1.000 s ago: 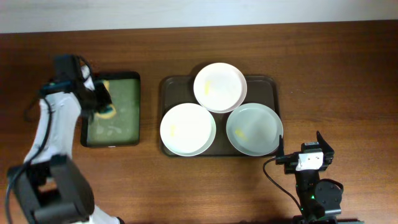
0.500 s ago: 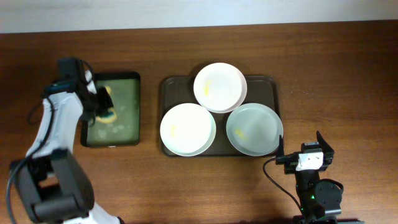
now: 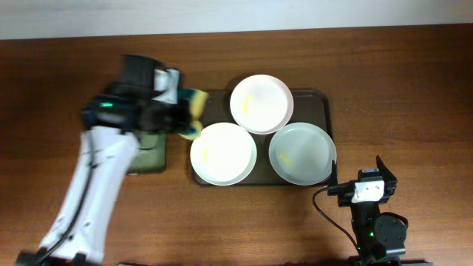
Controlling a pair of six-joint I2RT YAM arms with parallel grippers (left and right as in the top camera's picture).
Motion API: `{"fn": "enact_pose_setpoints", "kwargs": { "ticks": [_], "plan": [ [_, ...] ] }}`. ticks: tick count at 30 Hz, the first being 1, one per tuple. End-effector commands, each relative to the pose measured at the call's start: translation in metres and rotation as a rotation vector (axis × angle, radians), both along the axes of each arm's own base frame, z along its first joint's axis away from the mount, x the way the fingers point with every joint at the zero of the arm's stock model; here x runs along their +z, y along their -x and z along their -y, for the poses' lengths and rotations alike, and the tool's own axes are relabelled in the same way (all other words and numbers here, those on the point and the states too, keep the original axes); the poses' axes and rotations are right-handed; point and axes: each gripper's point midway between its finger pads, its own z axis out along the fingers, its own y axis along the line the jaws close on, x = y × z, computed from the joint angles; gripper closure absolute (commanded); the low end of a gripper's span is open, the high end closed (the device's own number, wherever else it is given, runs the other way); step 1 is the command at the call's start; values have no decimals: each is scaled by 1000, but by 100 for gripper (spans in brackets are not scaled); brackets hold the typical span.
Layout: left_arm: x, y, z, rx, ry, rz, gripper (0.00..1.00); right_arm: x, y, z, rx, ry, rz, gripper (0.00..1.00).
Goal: Clean dirty plates on tray and stack at the side
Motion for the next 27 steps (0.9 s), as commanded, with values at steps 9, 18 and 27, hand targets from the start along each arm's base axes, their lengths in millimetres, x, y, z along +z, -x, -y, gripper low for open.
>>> {"fn": "enact_pose_setpoints", "kwargs": {
  "ticks": [9,18,27],
  "plan": [
    [-170,16,71,41,-192,-231,100,-3,0,2,-12,1,-3,2],
    [-185,2,72,62,-209,-196,100,10,3,-36,207,-61,42,2],
    [-186,10,70,55,-212,-230,100,175,67,-86,592,-169,550,2]
  ]
}}
